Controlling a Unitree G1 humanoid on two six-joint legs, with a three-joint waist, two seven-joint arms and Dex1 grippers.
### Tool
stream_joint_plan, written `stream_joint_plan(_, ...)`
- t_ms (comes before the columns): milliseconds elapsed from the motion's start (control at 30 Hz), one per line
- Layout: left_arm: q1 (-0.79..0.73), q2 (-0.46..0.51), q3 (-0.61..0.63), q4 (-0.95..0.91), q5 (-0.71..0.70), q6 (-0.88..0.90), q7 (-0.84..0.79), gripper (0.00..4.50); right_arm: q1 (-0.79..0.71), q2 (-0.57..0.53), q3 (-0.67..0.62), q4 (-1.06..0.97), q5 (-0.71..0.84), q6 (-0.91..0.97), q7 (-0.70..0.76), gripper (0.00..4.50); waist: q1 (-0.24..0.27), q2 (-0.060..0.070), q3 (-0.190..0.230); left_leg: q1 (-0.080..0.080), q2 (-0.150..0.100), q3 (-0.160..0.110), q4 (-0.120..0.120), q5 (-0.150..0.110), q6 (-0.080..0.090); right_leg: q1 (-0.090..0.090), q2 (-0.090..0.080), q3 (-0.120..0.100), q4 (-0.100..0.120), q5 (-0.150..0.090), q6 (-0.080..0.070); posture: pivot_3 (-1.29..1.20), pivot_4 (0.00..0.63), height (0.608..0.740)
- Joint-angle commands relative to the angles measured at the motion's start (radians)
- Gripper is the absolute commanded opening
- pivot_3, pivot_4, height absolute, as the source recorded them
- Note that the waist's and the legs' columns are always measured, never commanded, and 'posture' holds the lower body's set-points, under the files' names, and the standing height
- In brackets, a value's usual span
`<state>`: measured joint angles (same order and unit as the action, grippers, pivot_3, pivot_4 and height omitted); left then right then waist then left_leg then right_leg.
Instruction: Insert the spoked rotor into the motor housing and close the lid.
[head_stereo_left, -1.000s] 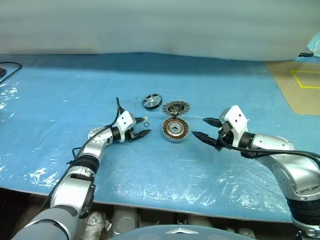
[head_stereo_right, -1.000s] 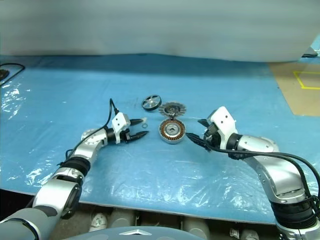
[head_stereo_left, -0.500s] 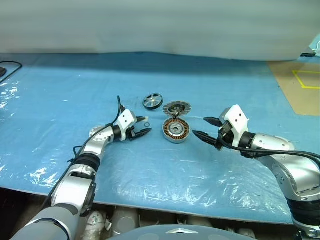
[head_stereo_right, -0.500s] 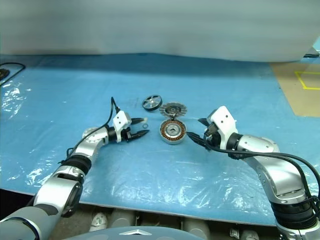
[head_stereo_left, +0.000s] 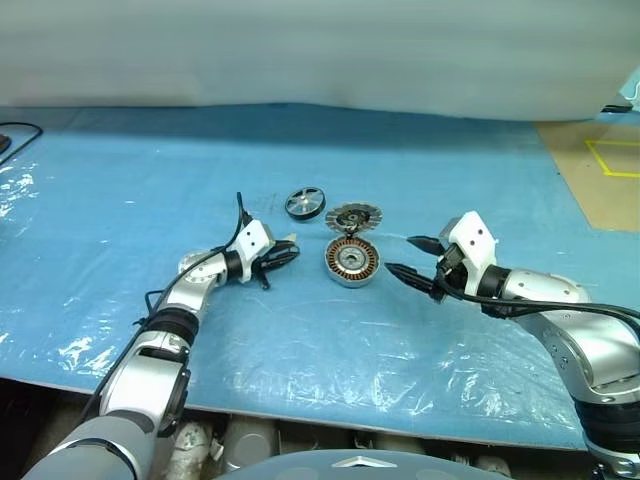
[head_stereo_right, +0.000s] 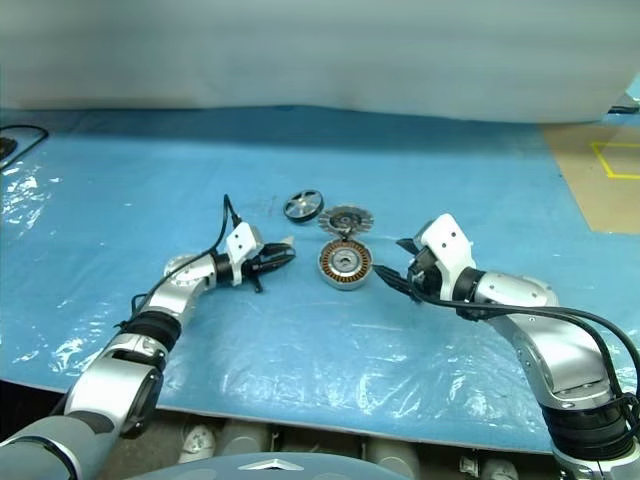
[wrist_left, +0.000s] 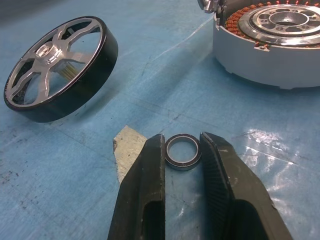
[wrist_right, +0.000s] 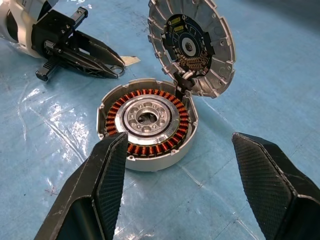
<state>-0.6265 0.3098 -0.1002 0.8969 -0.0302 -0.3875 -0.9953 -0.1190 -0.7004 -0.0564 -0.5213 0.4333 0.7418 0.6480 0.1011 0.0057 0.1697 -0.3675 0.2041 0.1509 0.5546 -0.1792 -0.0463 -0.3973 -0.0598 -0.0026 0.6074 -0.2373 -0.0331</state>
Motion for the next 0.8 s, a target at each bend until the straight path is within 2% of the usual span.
stream_joint_plan(33,0.044,0.016,-0.013,-0.015,-0.011,0.027,-0.065,0.66,-0.012,0.001,-0.019,-0.041,0.017,-0.010,0.001,3.46,-0.001,0.000,0.000,0.000,0.000,0.000,-0.001,0.000,0.000,-0.001,0.000,0.000,0.000,0.000,0.000,0.00,0.150,0.740)
stream_joint_plan(200,0.112,0.037,0.030,-0.180,-0.130,0.077,-0.181,0.66,-0.027,0.009,-0.055,-0.040,0.042,-0.002,-0.005,3.46,-0.006,0.000,0.000,-0.002,0.000,0.001,-0.004,0.000,0.000,-0.004,0.000,0.000,-0.001,0.000,0.000,0.00,0.150,0.740)
stream_joint_plan(300,0.175,0.073,0.040,-0.353,-0.222,0.193,-0.260,0.66,-0.031,0.016,-0.065,-0.057,0.071,0.015,-0.007,3.46,-0.006,-0.001,0.000,-0.003,0.001,0.001,-0.006,0.000,0.000,-0.006,0.002,0.000,-0.001,0.000,0.000,0.00,0.150,0.740)
stream_joint_plan(467,0.204,0.105,0.051,-0.592,-0.307,0.371,-0.247,0.66,-0.008,0.010,-0.031,-0.065,0.069,0.016,-0.005,3.46,-0.001,-0.001,0.001,-0.005,0.001,0.001,-0.008,0.000,0.000,-0.007,0.002,-0.002,0.000,-0.001,-0.002,0.00,0.150,0.740)
stream_joint_plan(700,0.148,0.003,0.013,-0.744,-0.356,0.469,-0.172,0.66,-0.027,0.019,-0.012,-0.048,0.065,0.010,-0.008,3.46,-0.004,-0.001,0.001,-0.005,0.001,0.002,-0.006,0.000,0.000,-0.007,0.001,-0.001,0.000,-0.001,-0.002,0.00,0.150,0.740)
stream_joint_plan(800,0.126,-0.024,-0.023,-0.720,-0.331,0.454,-0.183,0.66,-0.026,0.016,-0.014,-0.048,0.062,0.009,-0.010,3.46,-0.007,-0.001,0.001,-0.005,0.000,0.002,-0.005,0.000,0.000,-0.007,0.002,-0.001,0.000,-0.001,-0.002,0.00,0.150,0.740)
